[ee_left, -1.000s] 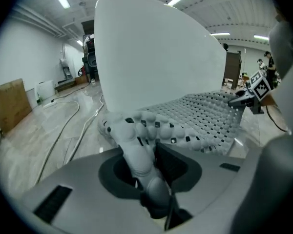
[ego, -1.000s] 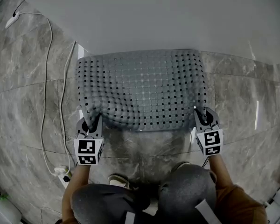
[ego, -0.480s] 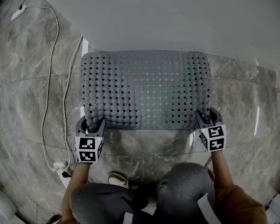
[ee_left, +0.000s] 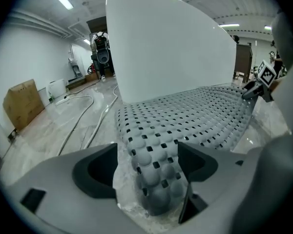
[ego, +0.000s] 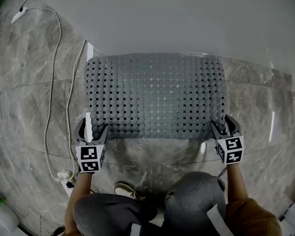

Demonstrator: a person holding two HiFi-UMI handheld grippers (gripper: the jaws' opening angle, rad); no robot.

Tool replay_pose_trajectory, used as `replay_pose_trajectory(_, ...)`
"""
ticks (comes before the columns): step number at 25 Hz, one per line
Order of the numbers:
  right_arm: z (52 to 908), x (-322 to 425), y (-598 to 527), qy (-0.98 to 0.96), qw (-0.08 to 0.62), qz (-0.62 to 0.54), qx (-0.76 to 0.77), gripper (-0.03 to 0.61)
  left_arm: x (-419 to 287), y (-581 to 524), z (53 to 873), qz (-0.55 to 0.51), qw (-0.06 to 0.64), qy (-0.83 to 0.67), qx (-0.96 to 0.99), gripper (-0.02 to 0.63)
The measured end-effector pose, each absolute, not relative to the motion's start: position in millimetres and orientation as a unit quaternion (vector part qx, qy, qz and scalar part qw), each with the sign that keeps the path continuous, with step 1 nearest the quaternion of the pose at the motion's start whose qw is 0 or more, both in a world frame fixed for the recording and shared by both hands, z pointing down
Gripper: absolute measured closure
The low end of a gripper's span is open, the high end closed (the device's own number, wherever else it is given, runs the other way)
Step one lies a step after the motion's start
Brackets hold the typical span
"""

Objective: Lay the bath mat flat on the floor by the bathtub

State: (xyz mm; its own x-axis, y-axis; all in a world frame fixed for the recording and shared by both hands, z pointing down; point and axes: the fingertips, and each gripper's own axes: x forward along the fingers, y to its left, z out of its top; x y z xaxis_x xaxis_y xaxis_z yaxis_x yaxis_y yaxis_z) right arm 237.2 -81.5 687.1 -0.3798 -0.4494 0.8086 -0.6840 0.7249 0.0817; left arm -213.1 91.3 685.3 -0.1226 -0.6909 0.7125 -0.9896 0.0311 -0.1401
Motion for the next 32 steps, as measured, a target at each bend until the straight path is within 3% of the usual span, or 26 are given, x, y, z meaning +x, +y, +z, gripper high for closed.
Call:
replay_pose_trajectory(12, 655.8, 246.3, -112.5, -0.826, 0.403, 0.095, 0.383, 0.311, -209.1, 70.1, 669.4, 0.296, 0.200, -0.696, 0.623, 0.244)
replay_pose_trajectory(16, 659.8, 219.4, -105.2, -0.840, 0.389, 0.109, 0.362, 0.348, -213.8, 66.4, 659.4, 0.293, 0.190, -0.712, 0.610, 0.359)
replay_pose_trajectory(20, 663.5, 203.9, -100.1, -0.847, 0.380, 0.120, 0.350, 0.448, -211.0, 60.5, 651.7, 0.288, 0.177, -0.716, 0.611, 0.459)
replay_pose_trajectory(24, 661.9, 197.5, -101.7, -0.850, 0.376, 0.107, 0.354, 0.548, -212.2, 62.4, 656.7, 0.299, 0.175, -0.717, 0.605, 0.598)
replay_pose_trajectory(25, 661.1, 194.5, -102.0, -0.851, 0.375, 0.103, 0.352, 0.572, -213.1, 62.7, 660.3, 0.303, 0.180, -0.716, 0.602, 0.609)
replay_pose_trajectory(32, 651.2, 173.5, -105.0, -0.864, 0.340, 0.137, 0.344, 0.574, -203.7, 52.1, 672.0, 0.299, 0.208, -0.703, 0.611, 0.609)
